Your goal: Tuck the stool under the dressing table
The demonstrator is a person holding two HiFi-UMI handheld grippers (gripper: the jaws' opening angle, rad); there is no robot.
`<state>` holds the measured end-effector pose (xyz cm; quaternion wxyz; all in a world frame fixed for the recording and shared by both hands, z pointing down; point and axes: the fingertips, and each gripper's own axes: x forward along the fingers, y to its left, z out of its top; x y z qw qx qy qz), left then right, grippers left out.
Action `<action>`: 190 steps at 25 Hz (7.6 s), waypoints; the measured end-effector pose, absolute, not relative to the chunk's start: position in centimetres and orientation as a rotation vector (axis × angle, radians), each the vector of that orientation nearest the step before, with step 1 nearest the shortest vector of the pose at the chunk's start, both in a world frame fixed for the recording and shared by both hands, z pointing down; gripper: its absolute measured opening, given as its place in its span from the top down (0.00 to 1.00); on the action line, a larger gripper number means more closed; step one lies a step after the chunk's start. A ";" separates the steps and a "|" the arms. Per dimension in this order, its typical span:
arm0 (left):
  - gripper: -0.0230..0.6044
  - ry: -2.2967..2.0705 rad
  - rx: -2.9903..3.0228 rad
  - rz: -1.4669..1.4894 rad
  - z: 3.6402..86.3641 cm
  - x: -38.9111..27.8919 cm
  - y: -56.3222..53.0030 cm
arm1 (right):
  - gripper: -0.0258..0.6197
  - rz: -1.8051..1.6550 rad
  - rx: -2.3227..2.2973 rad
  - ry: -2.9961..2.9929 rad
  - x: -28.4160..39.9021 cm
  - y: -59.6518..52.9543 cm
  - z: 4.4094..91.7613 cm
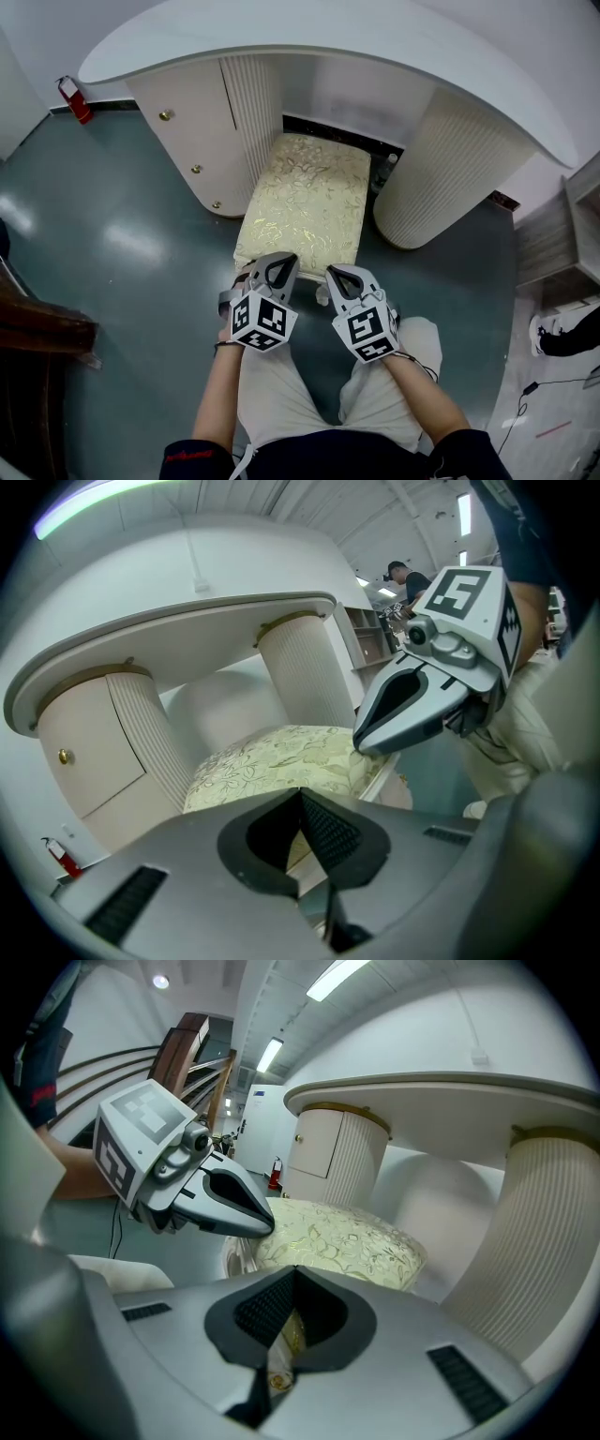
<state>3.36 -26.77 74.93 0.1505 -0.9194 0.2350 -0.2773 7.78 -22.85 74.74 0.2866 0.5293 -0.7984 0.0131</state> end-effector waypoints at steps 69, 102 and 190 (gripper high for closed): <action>0.94 0.863 -2.695 -0.718 74.6 7.7 -37.3 | 0.94 -0.047 1.495 -2.038 11.8 -33.2 74.4; 0.94 0.915 -2.647 -0.717 73.4 12.2 -42.5 | 0.94 -0.104 1.599 -1.962 16.5 -38.8 73.4; 0.94 1.221 -3.081 -0.097 20.5 0.9 -29.1 | 0.94 0.105 1.652 -2.471 12.3 -25.9 20.5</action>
